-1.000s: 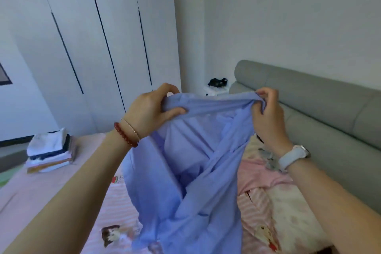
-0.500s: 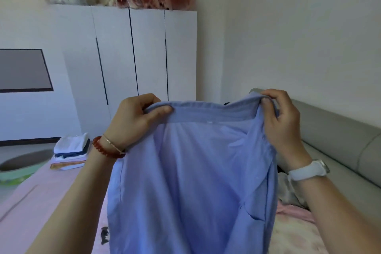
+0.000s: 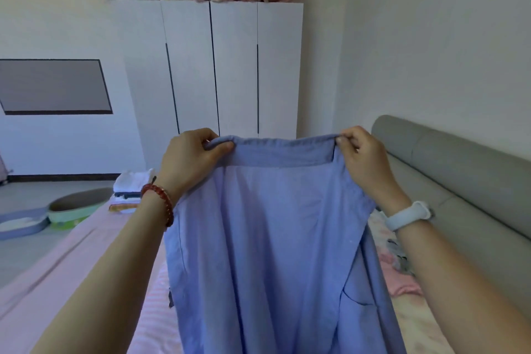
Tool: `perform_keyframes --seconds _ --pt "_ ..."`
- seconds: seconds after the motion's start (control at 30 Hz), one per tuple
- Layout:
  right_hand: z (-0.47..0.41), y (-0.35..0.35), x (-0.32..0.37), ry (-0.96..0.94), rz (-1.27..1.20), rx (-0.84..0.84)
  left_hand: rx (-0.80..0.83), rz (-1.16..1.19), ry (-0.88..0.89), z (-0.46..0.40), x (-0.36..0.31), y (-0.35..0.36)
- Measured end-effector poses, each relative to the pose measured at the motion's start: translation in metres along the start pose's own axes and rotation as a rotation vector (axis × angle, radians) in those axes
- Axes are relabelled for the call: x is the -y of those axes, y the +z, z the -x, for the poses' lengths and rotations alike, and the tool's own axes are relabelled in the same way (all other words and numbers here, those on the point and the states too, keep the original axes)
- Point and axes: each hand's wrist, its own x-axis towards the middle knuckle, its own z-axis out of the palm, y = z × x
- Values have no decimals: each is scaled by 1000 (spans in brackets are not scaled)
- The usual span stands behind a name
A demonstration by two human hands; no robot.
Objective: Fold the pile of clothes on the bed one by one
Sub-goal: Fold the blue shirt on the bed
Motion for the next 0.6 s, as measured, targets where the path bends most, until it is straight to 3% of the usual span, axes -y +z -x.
perform_keyframes --seconds 0.13,0.27,0.43,0.6 --pt "-5 46 -36 114 314 145 176 -306 -69 -20 49 22" --pt "-9 99 -80 160 490 273 338 -513 -11 -39 116 52" --pt "-5 178 -145 343 602 509 526 -530 -54 -49 216 106" --pt "11 259 -211 605 364 581 723 -235 -366 -51 314 182"
